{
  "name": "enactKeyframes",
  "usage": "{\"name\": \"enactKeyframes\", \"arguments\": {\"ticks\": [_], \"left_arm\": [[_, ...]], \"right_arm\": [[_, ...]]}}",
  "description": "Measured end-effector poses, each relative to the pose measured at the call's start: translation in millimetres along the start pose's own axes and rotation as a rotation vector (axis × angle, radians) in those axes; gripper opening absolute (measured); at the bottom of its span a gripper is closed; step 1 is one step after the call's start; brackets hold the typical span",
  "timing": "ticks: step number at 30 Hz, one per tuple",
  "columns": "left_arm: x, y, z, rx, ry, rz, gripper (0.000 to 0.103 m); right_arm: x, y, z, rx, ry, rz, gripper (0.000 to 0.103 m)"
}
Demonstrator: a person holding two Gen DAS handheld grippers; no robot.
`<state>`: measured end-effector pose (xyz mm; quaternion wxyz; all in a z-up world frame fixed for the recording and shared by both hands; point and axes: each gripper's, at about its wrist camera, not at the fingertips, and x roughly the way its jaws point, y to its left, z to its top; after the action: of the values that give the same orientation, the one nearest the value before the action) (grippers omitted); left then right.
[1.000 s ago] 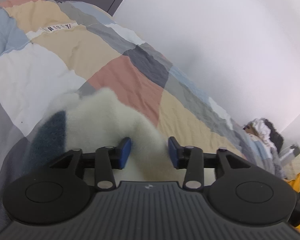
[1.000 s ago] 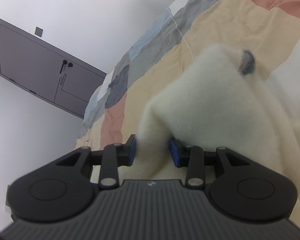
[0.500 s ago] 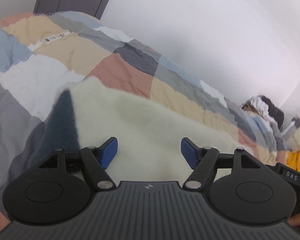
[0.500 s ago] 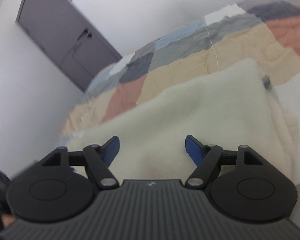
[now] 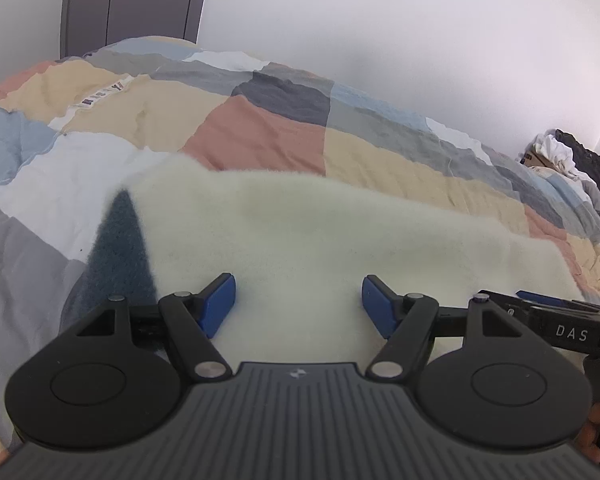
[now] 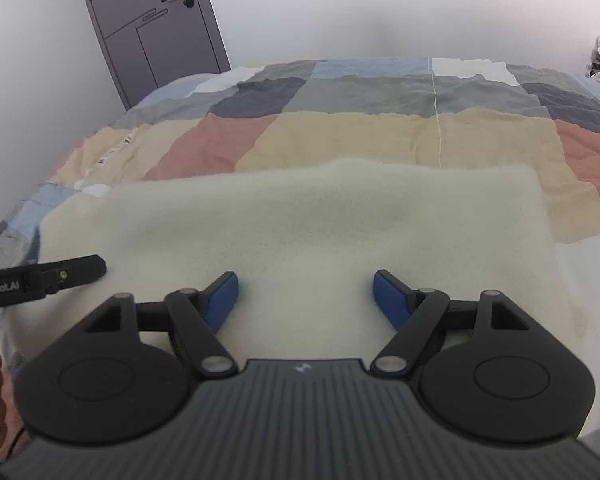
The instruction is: Fold large clothes
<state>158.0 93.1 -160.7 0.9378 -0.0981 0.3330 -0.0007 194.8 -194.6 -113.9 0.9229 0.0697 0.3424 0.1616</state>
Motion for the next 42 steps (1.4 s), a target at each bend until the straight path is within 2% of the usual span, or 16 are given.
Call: {"name": "enactKeyframes", "arguments": {"ticks": [3,10,17,21,25,28,32,34,35,37,42], "left_arm": [[2,-2,-2,0.024,-0.007,0.004,0.075],[-10,0,-2,-0.024,-0.021,-0.007,0.075],[-51,-5,-14,-0.077,-0.046,-0.022,0.077],[-82,-8,-25,-0.129,-0.042,-0.06,0.079],[-95,-1,-37,-0.243,0.007,-0.128,0.079],[-93,10,-48,-0.346,0.059,-0.162,0.079],[-87,20,-56,-0.432,0.102,-0.202,0.079],[-83,25,-57,-0.477,0.116,-0.215,0.079],[-80,28,-58,-0.498,0.125,-0.221,0.079],[-74,35,-61,-0.549,0.154,-0.232,0.079],[-57,59,-75,-0.744,0.216,-0.292,0.079]], "right_arm": [[4,1,1,-0.005,-0.001,-0.001,0.081],[1,1,-1,-0.004,-0.012,0.003,0.081],[-27,4,-8,0.001,-0.016,-0.002,0.079],[-51,2,-15,0.086,-0.02,0.023,0.08],[-77,-2,-27,0.227,-0.027,0.106,0.08],[-88,2,-37,0.281,-0.018,0.164,0.081],[-82,1,-54,0.411,0.054,0.334,0.081],[-72,1,-60,0.468,0.095,0.383,0.081],[-67,0,-62,0.49,0.114,0.396,0.081],[-56,-2,-65,0.539,0.13,0.401,0.091],[-34,-16,-74,0.702,0.158,0.412,0.092]]}}
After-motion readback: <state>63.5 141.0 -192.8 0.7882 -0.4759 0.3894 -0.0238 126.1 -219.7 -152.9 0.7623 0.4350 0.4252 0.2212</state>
